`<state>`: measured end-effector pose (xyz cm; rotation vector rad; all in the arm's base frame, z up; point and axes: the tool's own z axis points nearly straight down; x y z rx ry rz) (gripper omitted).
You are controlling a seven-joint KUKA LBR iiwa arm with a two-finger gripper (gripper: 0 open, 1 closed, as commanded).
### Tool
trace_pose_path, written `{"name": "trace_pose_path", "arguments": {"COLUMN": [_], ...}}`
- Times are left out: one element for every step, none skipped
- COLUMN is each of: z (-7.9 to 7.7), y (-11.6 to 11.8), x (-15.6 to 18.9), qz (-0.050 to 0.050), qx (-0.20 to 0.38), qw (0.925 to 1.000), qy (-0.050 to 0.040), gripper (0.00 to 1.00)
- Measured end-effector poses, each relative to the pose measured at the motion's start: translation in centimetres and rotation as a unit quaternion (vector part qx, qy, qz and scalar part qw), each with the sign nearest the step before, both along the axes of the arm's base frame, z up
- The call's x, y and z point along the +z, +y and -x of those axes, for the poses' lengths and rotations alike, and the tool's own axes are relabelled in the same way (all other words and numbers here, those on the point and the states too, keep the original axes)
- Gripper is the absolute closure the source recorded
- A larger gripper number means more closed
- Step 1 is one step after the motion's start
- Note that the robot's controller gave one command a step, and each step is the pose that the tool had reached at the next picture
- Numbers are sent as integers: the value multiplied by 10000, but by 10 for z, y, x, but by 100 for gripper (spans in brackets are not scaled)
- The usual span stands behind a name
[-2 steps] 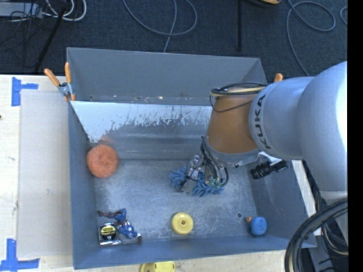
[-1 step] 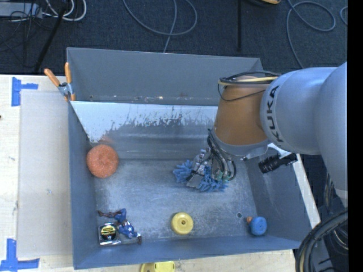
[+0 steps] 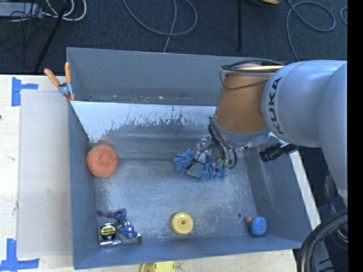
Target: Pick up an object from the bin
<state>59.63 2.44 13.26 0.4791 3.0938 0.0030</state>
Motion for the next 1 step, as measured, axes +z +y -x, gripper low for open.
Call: {"name": "trace_pose_path", "arguments": {"z": [8], "y": [-3], "x": [147], "qz": [-1], "qx": [-58], "qw": [10000], "qy": [22], "gripper": [100]}}
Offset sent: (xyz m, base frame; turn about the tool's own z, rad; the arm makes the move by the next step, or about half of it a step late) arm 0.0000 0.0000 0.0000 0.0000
